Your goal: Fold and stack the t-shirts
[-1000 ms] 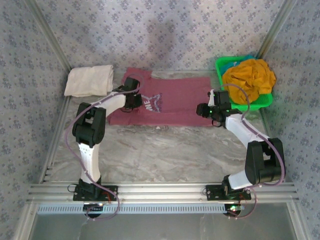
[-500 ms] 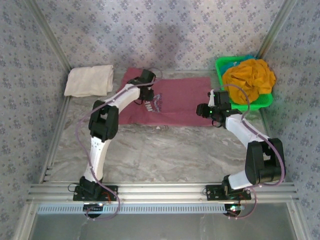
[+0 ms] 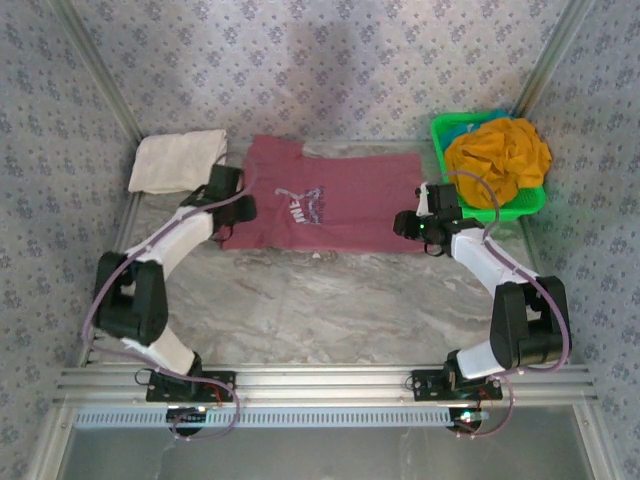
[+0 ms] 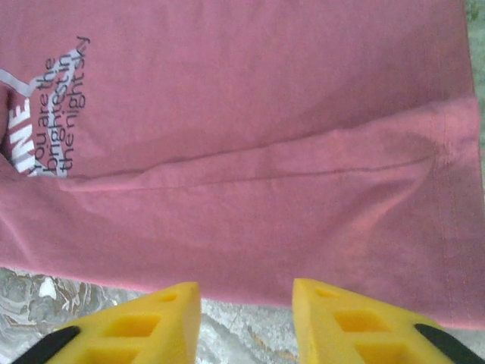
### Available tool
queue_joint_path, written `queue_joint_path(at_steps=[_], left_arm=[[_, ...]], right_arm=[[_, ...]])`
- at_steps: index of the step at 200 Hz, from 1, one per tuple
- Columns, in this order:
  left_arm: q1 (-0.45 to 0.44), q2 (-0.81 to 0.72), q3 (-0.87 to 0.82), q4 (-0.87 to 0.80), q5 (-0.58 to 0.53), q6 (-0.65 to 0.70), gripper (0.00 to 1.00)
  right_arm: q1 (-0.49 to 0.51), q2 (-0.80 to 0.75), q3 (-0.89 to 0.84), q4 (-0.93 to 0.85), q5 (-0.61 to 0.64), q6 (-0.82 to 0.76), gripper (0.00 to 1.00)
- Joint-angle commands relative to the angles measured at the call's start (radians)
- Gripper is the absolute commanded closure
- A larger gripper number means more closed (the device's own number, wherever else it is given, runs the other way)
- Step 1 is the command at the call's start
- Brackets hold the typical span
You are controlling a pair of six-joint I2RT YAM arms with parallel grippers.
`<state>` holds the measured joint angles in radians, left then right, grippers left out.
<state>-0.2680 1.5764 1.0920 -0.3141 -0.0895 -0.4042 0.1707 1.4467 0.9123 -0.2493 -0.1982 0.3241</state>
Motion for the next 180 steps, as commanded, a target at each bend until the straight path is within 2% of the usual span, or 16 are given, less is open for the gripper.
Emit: queue_joint_path(at_steps=[1, 10, 42, 86, 123, 180], left_arm=[[0.027, -0.031, -0.131, 0.035, 0.120, -0.070, 0.59], [0.045, -0.035, -0.165, 0.042, 0.141, -0.070, 0.60], [0.080, 0.015, -0.208, 0.085, 0.177, -0.061, 0.66], [0.112, 0.100, -0.160, 0.080, 0.182, -0.054, 0.74], [0.151, 0.105, -0.163, 0.018, 0.188, -0.054, 0.75], [0.181, 0.042, -0.246, -0.048, 0.194, -0.048, 0.76]], right_arm=[[0.015, 0.008, -0.006, -0.081, 0.001, 0.017, 0.67], [0.019, 0.024, -0.015, -0.084, 0.000, 0.029, 0.73], [0.026, 0.114, -0.006, -0.063, -0.004, 0.063, 0.83], [0.008, 0.227, 0.078, -0.069, 0.021, 0.091, 0.85], [-0.030, 0.305, 0.104, -0.110, 0.034, 0.116, 0.86], [-0.056, 0.273, 0.025, -0.129, 0.042, 0.132, 0.86]])
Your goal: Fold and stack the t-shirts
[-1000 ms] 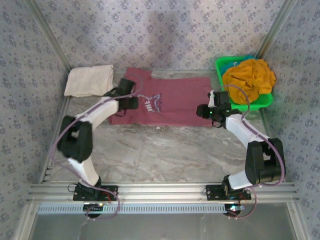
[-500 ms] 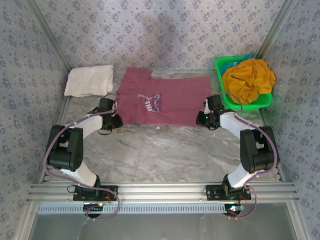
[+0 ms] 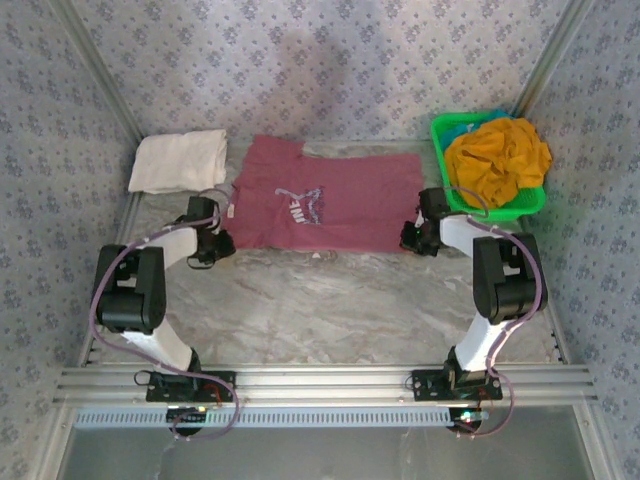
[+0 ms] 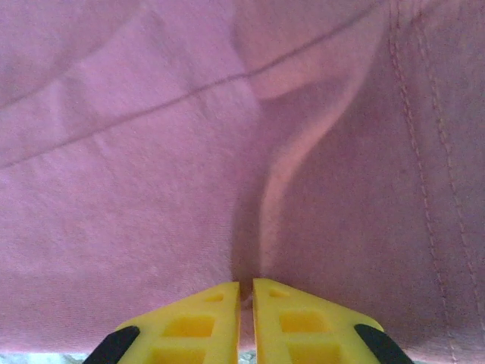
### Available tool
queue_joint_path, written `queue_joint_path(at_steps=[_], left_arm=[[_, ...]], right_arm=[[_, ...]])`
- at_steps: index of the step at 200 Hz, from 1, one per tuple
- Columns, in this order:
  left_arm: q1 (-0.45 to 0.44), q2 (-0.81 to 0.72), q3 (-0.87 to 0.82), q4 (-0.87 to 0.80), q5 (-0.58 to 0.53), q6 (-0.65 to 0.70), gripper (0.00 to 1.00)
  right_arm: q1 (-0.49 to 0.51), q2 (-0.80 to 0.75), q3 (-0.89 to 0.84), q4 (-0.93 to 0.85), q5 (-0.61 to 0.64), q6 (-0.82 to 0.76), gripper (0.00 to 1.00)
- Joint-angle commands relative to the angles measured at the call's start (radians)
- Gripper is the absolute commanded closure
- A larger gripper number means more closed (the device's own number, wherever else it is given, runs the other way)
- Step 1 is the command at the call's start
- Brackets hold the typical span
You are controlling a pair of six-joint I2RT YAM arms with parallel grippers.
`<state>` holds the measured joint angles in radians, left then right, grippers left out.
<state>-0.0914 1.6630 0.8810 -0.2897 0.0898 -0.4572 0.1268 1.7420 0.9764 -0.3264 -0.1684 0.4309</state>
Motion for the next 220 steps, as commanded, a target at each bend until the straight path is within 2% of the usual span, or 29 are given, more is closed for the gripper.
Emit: queue_joint_path(at_steps=[1, 29, 55, 77, 95, 124, 169, 220], left_arm=[[0.005, -0.045, -0.036, -0.074, 0.016, 0.005, 0.76], [0.004, -0.100, -0.075, -0.101, 0.014, 0.006, 0.78], [0.006, -0.203, -0.075, -0.156, -0.035, 0.019, 0.78], [-0.004, -0.257, -0.021, -0.183, 0.009, 0.035, 0.78], [-0.052, -0.270, 0.012, -0.145, 0.024, 0.016, 0.79], [-0.102, -0.161, 0.059, -0.021, 0.053, -0.023, 0.84], [-0.103, 0.023, 0.109, 0.102, 0.072, -0.060, 0.92], [-0.023, 0.119, 0.101, 0.123, 0.050, -0.056, 0.95]], right_arm=[[-0.013, -0.023, -0.042, -0.051, 0.012, 0.025, 0.86], [-0.032, -0.065, -0.089, -0.070, 0.018, 0.019, 0.86], [-0.059, -0.096, -0.114, -0.082, 0.011, -0.002, 0.86], [-0.055, -0.115, -0.116, -0.062, -0.001, -0.011, 0.86], [-0.046, -0.112, -0.098, -0.056, -0.002, -0.005, 0.86], [-0.028, -0.092, -0.072, -0.032, -0.014, 0.017, 0.85], [-0.012, -0.094, -0.034, -0.029, -0.021, 0.032, 0.84], [-0.027, -0.080, -0.020, -0.032, -0.015, 0.034, 0.84]])
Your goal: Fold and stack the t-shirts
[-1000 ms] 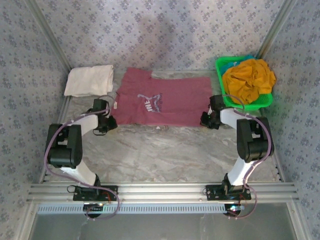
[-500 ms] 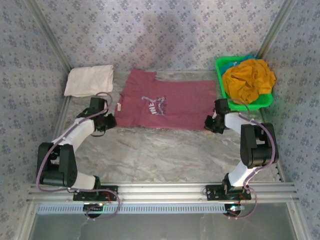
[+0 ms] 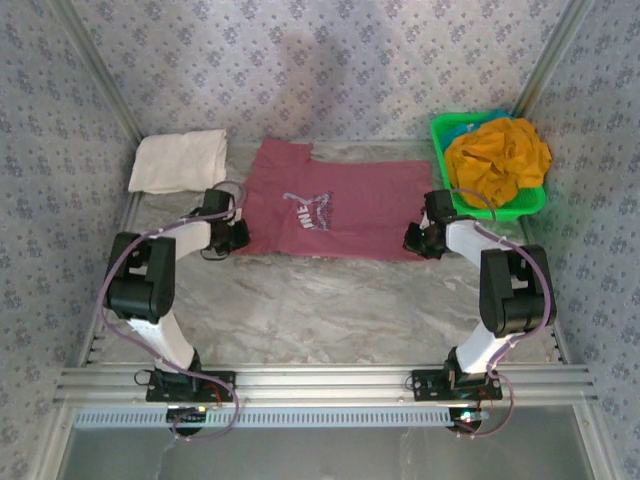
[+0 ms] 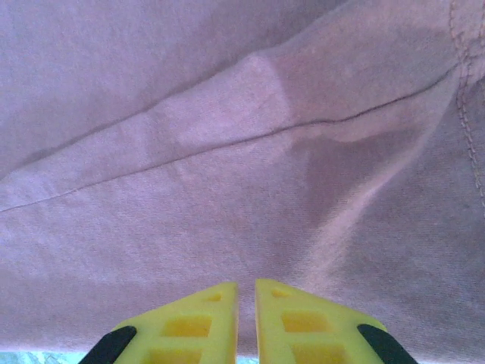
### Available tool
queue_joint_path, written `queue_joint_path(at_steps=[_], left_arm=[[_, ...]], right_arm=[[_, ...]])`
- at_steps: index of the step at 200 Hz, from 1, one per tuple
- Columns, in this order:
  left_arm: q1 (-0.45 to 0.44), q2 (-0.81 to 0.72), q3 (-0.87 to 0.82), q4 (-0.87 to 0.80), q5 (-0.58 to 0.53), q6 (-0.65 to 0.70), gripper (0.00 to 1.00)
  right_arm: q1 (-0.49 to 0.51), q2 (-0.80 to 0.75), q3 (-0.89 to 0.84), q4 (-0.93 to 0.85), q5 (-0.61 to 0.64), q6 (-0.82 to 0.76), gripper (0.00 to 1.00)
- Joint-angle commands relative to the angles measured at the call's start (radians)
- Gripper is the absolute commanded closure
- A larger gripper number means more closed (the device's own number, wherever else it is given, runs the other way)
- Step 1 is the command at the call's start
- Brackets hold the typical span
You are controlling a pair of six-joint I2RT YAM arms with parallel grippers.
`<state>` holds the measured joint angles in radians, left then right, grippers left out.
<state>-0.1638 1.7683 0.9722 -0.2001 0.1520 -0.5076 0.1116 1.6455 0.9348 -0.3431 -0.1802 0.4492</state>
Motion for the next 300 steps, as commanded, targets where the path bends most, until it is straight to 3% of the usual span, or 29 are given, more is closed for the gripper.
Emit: queue_joint_path(at_steps=[1, 38, 98, 165, 216, 249, 300], left_arm=[[0.052, 0.014, 0.009, 0.034, -0.014, -0.005, 0.95], [0.112, 0.005, -0.023, -0.018, 0.001, 0.022, 0.95], [0.113, -0.101, -0.121, -0.075, 0.085, 0.024, 0.96], [0.113, -0.446, -0.351, -0.220, 0.062, -0.031, 0.94], [0.108, -0.562, -0.335, -0.269, 0.041, -0.038, 0.90], [0.040, -0.496, -0.207, -0.236, 0.032, -0.024, 0.87], [-0.019, -0.207, -0.057, -0.075, 0.059, -0.026, 0.88]], right_arm=[[-0.012, 0.017, 0.021, -0.015, -0.002, 0.016, 0.84], [-0.024, 0.036, 0.001, -0.030, 0.011, 0.013, 0.84], [-0.032, 0.043, -0.046, -0.046, 0.029, 0.008, 0.84], [-0.046, -0.102, -0.220, -0.090, 0.041, 0.004, 0.84], [-0.036, -0.220, -0.239, -0.128, 0.013, 0.010, 0.83], [0.032, -0.221, -0.146, -0.121, 0.053, 0.008, 0.82], [0.108, -0.020, 0.014, -0.072, 0.059, 0.015, 0.81]])
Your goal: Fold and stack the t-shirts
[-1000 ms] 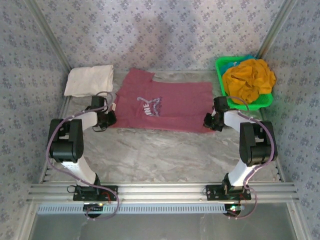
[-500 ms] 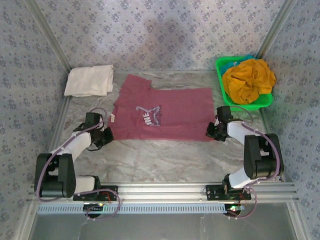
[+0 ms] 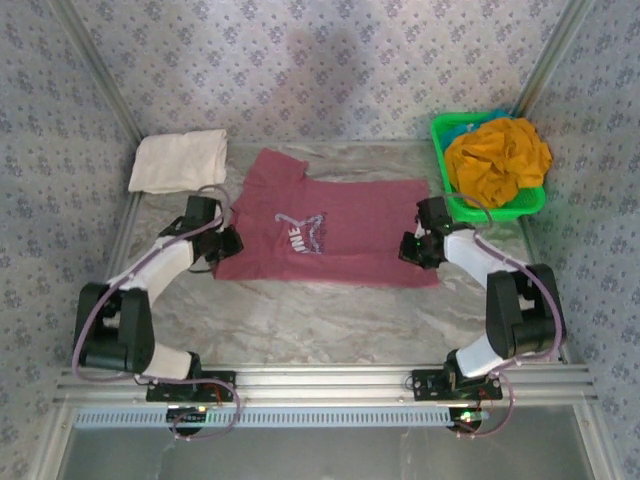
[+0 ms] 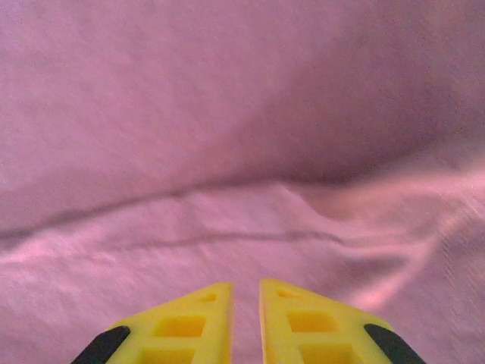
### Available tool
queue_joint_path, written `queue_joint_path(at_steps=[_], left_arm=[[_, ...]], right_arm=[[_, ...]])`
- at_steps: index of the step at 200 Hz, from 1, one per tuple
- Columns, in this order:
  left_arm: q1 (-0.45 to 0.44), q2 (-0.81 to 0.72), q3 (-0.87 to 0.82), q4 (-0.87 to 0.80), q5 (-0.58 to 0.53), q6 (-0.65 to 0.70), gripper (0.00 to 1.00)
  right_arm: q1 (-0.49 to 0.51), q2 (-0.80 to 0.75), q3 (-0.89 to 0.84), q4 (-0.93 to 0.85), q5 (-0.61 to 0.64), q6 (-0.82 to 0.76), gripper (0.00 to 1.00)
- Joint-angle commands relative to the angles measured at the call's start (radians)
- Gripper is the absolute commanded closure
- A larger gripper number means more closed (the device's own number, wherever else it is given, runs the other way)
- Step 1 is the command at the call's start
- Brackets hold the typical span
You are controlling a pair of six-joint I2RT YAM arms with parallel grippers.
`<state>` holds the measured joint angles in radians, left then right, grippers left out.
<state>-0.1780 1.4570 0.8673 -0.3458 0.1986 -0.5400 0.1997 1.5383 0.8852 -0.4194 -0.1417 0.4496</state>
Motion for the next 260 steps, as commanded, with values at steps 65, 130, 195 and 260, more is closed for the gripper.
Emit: queue_joint_path(at_steps=[65, 130, 195, 260], left_arm=[[-0.003, 0.320, 0.120, 0.134, -0.002, 0.020, 0.92], [-0.006, 0.192, -0.128, 0.160, -0.007, -0.040, 0.93], [-0.035, -0.180, -0.343, 0.017, -0.048, -0.146, 0.89], [-0.013, -0.087, 0.017, -0.049, -0.080, 0.011, 0.78]], right_arm=[[0.038, 0.255, 0.134, 0.020, 0.023, 0.027, 0.80], [0.053, 0.150, -0.053, 0.055, -0.007, 0.063, 0.80], [0.099, -0.008, -0.219, 0.016, -0.002, 0.146, 0.79], [0.086, -0.156, -0.087, 0.025, 0.036, 0.172, 0.70]])
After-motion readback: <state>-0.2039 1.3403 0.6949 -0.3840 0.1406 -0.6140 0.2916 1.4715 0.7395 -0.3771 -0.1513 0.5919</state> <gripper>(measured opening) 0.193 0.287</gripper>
